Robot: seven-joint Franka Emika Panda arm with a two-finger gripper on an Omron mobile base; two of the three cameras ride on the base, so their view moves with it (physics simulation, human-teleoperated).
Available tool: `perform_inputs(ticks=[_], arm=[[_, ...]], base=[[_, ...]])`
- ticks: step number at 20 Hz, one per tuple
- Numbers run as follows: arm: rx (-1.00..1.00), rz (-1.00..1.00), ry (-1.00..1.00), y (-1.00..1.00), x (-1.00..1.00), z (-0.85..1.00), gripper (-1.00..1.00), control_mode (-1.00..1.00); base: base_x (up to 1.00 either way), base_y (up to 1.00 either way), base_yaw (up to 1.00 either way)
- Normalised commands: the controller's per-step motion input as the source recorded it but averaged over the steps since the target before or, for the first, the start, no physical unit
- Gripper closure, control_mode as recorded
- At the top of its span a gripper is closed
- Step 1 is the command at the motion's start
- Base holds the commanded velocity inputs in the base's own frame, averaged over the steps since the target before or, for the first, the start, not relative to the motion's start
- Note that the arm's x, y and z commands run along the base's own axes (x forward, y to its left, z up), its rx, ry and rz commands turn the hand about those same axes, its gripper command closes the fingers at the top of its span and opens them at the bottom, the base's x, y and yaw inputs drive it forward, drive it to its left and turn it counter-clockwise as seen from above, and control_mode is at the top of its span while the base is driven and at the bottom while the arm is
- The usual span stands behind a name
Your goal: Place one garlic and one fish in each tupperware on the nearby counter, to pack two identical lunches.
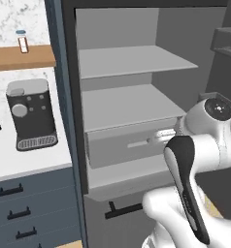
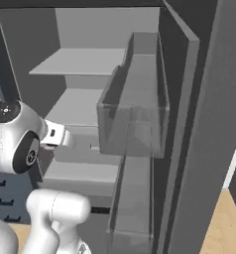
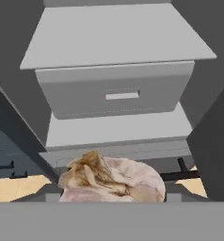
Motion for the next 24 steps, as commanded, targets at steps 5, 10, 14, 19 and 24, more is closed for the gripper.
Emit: perform_inputs(ticks=[5,10,14,19,24], arm=[[0.0,0.0,0.0,0.0,0.0,0.0,1.0,1.0],[0.0,0.0,0.0,0.0,0.0,0.0,1.0,1.0],[0.0,0.0,0.0,0.0,0.0,0.0,1.0,1.0],[0.0,0.0,0.0,0.0,0.0,0.0,1.0,1.0],[0.0,0.0,0.0,0.0,0.0,0.0,1.0,1.0]], base=[[-0.96,1.0,0.06],[-0.4,1.0,0.07],[0.11,1.0,0.0],[0.41,1.0,0.01],[0.79,1.0,0.01]])
